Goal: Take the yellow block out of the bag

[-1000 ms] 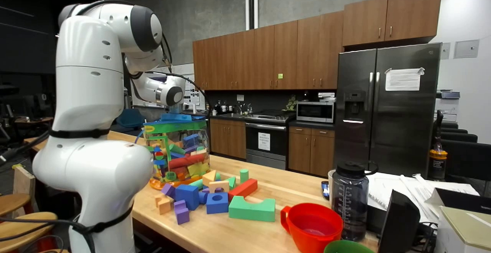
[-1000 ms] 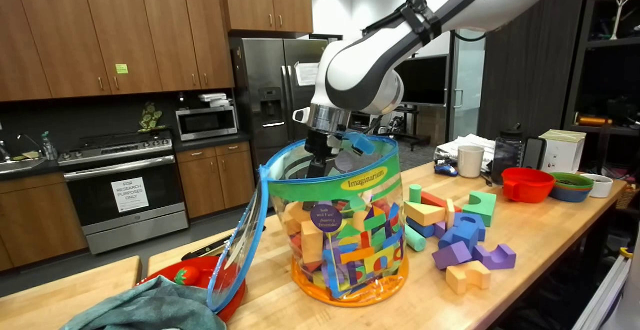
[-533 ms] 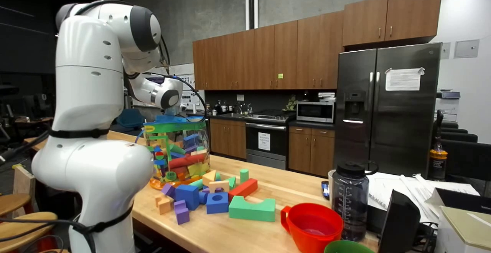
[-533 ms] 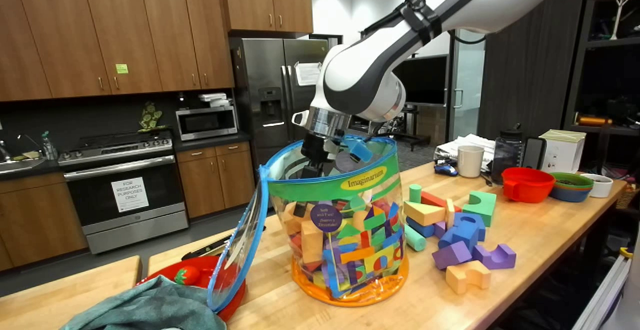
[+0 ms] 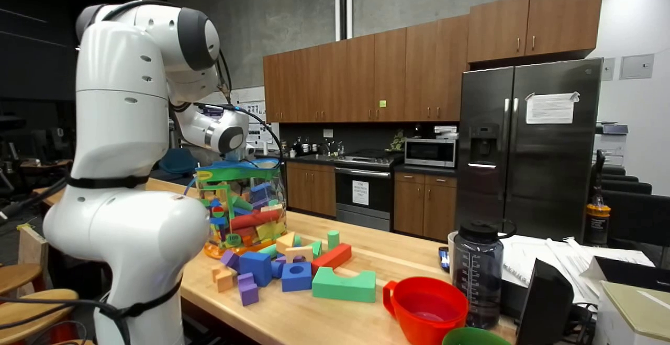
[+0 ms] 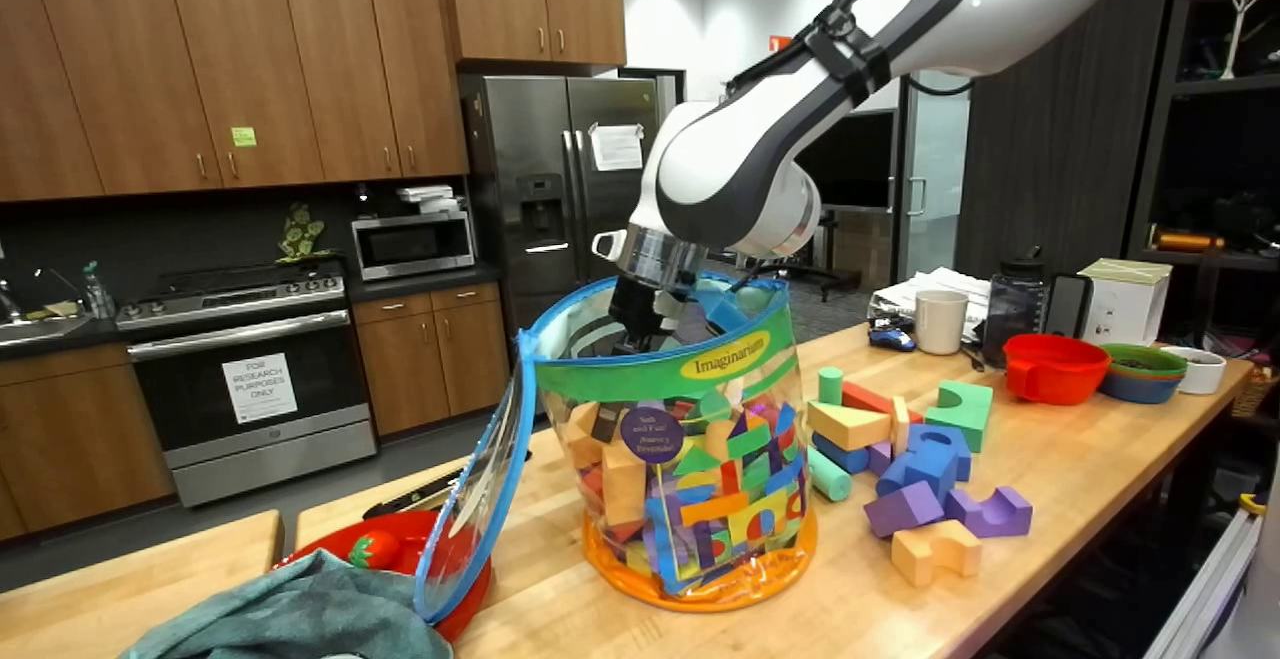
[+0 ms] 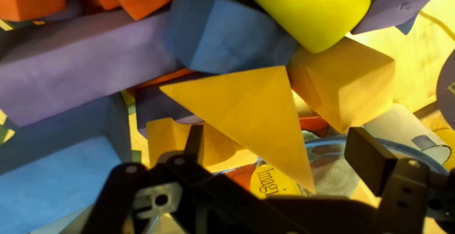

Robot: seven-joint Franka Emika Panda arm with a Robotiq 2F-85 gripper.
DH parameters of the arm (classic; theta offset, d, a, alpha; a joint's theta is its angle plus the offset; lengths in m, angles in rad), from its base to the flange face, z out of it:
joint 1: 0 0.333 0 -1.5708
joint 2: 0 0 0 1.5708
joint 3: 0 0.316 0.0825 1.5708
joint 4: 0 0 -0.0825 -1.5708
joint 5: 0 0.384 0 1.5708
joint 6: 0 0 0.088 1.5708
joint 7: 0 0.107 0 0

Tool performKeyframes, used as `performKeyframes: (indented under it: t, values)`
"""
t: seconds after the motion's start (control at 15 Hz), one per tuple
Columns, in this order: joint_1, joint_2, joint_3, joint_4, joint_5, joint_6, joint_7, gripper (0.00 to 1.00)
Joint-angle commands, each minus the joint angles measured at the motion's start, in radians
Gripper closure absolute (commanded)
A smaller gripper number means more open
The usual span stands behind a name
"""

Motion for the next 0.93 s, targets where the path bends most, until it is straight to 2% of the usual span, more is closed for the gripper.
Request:
performKeyframes:
  t: [0.0,0.07,0.2,0.47,0.67,0.73,0.87]
  values:
    - [0.000,-0.019,0.000,-0.031,-0.001,0.023,-0.004,0.00]
    - [0.000,-0.018,0.000,-0.031,0.000,0.023,-0.005,0.25]
    - [-0.001,-0.017,0.000,-0.028,0.002,0.023,-0.008,0.32]
    - [-0.002,-0.016,0.000,-0.024,0.001,0.033,-0.007,0.64]
    - [-0.003,-0.016,-0.001,-0.024,-0.004,0.044,-0.005,0.84]
    - [-0.004,-0.017,-0.003,-0.024,-0.006,0.046,-0.004,0.89]
    - [-0.008,-0.019,-0.004,-0.022,-0.002,0.045,-0.009,0.92]
